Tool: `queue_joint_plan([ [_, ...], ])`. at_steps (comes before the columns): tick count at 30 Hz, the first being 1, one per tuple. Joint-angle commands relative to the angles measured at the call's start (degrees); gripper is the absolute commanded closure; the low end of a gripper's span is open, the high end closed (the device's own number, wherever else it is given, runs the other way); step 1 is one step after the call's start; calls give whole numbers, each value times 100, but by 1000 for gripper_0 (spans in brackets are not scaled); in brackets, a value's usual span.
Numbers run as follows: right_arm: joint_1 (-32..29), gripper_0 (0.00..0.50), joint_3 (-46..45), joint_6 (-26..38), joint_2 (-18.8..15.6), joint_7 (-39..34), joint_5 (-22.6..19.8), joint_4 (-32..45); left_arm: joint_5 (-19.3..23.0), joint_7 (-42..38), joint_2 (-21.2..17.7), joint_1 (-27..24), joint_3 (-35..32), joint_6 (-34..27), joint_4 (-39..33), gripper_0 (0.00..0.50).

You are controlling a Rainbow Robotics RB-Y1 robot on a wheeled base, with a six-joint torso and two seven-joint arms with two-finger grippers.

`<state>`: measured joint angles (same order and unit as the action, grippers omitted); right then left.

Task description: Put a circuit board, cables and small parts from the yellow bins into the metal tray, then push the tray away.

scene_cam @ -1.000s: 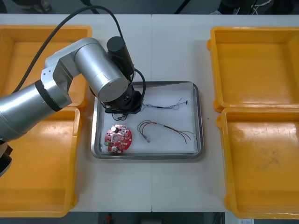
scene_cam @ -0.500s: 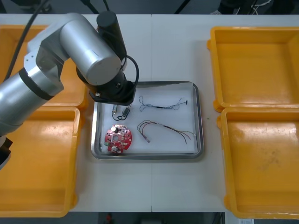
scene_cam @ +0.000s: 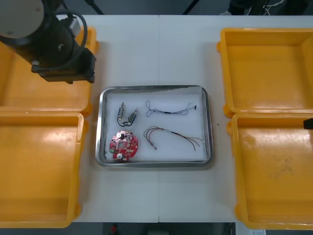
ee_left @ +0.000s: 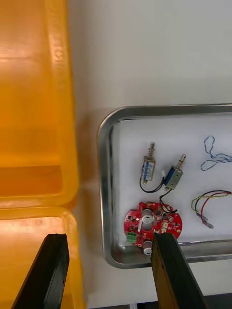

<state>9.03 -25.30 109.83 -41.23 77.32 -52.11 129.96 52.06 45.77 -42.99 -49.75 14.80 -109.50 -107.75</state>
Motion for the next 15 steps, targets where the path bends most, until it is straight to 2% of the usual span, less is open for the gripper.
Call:
queue_joint_plan([
  [1,485,0,473,17,-369,-6,-335,241,234,1040,-640,432,-645,-50,-264,0],
  [9,1399,0,1572,17,-439,3,-862,373,472,1980,-1291,1275,-1541,-50,-290,0],
  [15,2155,0,2670,17,-377,3,-941,408,551,2578,-1537,1970,-2279,-50,-299,0],
])
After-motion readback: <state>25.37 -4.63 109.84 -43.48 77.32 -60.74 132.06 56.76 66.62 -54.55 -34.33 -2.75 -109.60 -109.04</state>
